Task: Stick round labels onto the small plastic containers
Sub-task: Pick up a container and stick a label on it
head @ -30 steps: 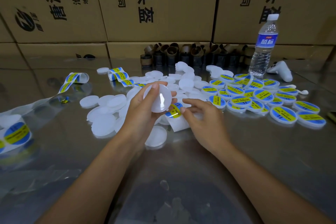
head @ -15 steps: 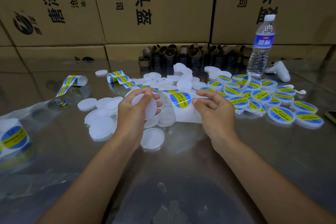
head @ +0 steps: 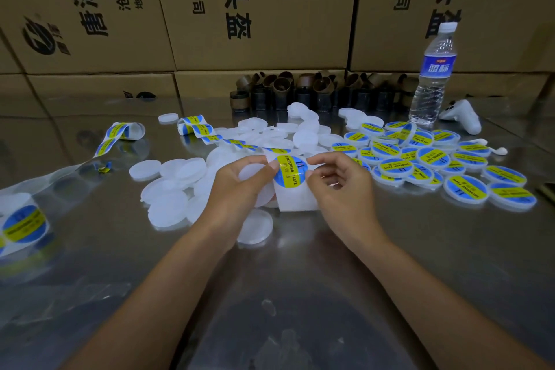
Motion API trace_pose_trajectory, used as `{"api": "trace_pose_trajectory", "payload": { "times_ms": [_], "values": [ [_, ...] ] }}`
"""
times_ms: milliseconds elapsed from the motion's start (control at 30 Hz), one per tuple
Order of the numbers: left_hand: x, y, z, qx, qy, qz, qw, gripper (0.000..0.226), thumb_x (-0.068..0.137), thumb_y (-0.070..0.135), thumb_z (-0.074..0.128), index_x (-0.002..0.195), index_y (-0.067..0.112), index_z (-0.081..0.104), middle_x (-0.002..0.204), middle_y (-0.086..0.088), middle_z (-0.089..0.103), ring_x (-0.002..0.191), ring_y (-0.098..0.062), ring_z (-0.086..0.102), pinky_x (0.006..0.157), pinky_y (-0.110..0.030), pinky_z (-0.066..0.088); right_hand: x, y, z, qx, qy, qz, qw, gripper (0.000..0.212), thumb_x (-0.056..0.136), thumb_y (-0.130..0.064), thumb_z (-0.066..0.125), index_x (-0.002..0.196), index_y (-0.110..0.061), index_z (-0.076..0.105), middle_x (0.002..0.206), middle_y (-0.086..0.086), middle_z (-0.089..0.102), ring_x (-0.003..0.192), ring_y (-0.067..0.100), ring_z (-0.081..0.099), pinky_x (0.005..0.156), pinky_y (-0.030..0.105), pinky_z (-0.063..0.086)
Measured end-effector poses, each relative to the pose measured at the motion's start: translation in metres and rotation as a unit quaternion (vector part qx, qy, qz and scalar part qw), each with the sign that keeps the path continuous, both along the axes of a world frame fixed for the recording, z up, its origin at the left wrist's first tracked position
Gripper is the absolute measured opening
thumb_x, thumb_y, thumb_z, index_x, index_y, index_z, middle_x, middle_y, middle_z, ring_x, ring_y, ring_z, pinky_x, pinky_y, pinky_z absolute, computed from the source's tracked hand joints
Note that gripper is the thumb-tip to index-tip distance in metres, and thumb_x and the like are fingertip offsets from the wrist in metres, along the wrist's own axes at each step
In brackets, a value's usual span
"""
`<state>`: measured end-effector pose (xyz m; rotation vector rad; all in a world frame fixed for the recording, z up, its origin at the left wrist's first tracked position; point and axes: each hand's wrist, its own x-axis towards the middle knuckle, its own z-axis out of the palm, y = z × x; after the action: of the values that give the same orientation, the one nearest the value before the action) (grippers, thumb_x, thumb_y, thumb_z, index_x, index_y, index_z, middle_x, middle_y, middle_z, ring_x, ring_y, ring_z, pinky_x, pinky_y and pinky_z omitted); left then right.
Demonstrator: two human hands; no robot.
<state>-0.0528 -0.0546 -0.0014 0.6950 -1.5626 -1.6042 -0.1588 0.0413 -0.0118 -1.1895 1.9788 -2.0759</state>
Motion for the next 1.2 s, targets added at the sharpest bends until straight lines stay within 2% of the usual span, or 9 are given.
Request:
{"api": "trace_pose_trajectory", "payload": {
  "times_ms": [133, 267, 367, 567, 700, 867, 933, 1067, 1200],
  "values": [
    [0.0000, 0.0011, 0.0011, -0.013, -0.008, -0.018, 1.000, 0.006, 0.086, 0.016, 0.066, 0.086, 0.014, 0.072, 0.096, -0.015, 0.072, 0.085, -0.030, 0.067, 0.073, -0.040, 0.059, 0.0030, 0.0031, -0.0012, 0.030, 0.186, -0.088, 0.978, 0.021, 0.083, -0.013, 0.064, 0.102, -0.021, 0.069, 0.099, -0.008, 0.050, 0.095, 0.010, 0.050, 0.079, 0.015, 0.035],
    [0.0006, 0.0025, 0.0002, -0.031, -0.026, -0.033, 0.999, 0.011, 0.087, 0.017, 0.065, 0.093, 0.009, 0.070, 0.102, -0.019, 0.070, 0.093, -0.035, 0.065, 0.082, -0.047, 0.057, 0.0018, 0.0047, 0.0012, 0.036, 0.270, -0.075, 0.959, 0.030, 0.084, -0.016, 0.059, 0.113, -0.016, 0.067, 0.110, 0.001, 0.058, 0.105, 0.011, 0.044, 0.090, 0.020, 0.033],
    [0.0013, 0.0028, -0.0002, -0.039, -0.025, -0.049, 0.998, 0.012, 0.088, 0.014, 0.064, 0.096, 0.008, 0.070, 0.103, -0.022, 0.069, 0.086, -0.026, 0.063, 0.074, -0.039, 0.059, -0.0004, 0.0044, 0.0002, 0.053, 0.285, -0.059, 0.955, 0.030, 0.085, -0.018, 0.059, 0.113, -0.014, 0.068, 0.108, 0.001, 0.064, 0.105, 0.017, 0.048, 0.090, 0.030, 0.038],
    [0.0033, 0.0031, -0.0002, -0.069, -0.043, -0.069, 0.994, 0.011, 0.088, 0.018, 0.064, 0.094, 0.017, 0.073, 0.099, -0.016, 0.070, 0.084, -0.020, 0.061, 0.081, -0.042, 0.055, -0.0033, 0.0026, -0.0037, 0.059, 0.272, -0.043, 0.959, 0.025, 0.082, -0.016, 0.066, 0.107, -0.014, 0.069, 0.100, 0.001, 0.067, 0.098, 0.021, 0.051, 0.087, 0.024, 0.035],
    [0.0029, 0.0021, -0.0008, -0.074, -0.050, -0.073, 0.993, 0.010, 0.088, 0.022, 0.064, 0.090, 0.018, 0.073, 0.098, -0.014, 0.070, 0.083, -0.017, 0.059, 0.075, -0.034, 0.052, -0.0020, 0.0032, -0.0024, 0.054, 0.272, -0.045, 0.960, 0.022, 0.082, -0.017, 0.066, 0.103, -0.015, 0.070, 0.097, -0.002, 0.068, 0.096, 0.023, 0.055, 0.086, 0.033, 0.039],
    [0.0008, 0.0018, 0.0000, -0.038, -0.054, -0.047, 0.997, 0.017, 0.086, 0.034, 0.064, 0.088, 0.019, 0.073, 0.102, -0.007, 0.071, 0.096, -0.025, 0.061, 0.094, -0.046, 0.047, -0.0006, 0.0046, -0.0008, 0.056, 0.275, -0.058, 0.958, 0.018, 0.078, -0.016, 0.070, 0.097, -0.017, 0.070, 0.094, -0.006, 0.068, 0.094, 0.019, 0.055, 0.085, 0.032, 0.036],
    [-0.0002, 0.0012, 0.0000, -0.026, -0.040, -0.030, 0.998, 0.012, 0.085, 0.031, 0.066, 0.081, 0.021, 0.072, 0.100, -0.007, 0.070, 0.093, -0.030, 0.063, 0.088, -0.043, 0.051, -0.0002, 0.0048, -0.0005, 0.060, 0.272, -0.054, 0.959, 0.017, 0.077, -0.012, 0.072, 0.093, -0.017, 0.069, 0.093, -0.007, 0.068, 0.093, 0.018, 0.055, 0.085, 0.032, 0.036],
    [-0.0003, -0.0012, -0.0028, -0.026, -0.020, -0.005, 0.999, 0.012, 0.085, 0.018, 0.068, 0.073, 0.019, 0.070, 0.089, -0.003, 0.069, 0.068, -0.014, 0.064, 0.058, -0.020, 0.053, 0.0011, 0.0049, 0.0006, 0.058, 0.266, -0.038, 0.961, 0.012, 0.076, -0.007, 0.072, 0.085, -0.015, 0.069, 0.088, -0.005, 0.067, 0.090, 0.021, 0.056, 0.084, 0.036, 0.039],
    [-0.0016, -0.0028, -0.0039, -0.030, -0.003, 0.016, 0.999, 0.011, 0.084, 0.012, 0.068, 0.073, 0.015, 0.068, 0.086, -0.001, 0.069, 0.057, -0.006, 0.066, 0.051, -0.014, 0.049, 0.0013, 0.0051, 0.0002, 0.050, 0.263, -0.035, 0.963, 0.012, 0.076, -0.004, 0.069, 0.081, -0.015, 0.068, 0.087, -0.003, 0.065, 0.089, 0.021, 0.055, 0.084, 0.037, 0.041]
  ]
}}
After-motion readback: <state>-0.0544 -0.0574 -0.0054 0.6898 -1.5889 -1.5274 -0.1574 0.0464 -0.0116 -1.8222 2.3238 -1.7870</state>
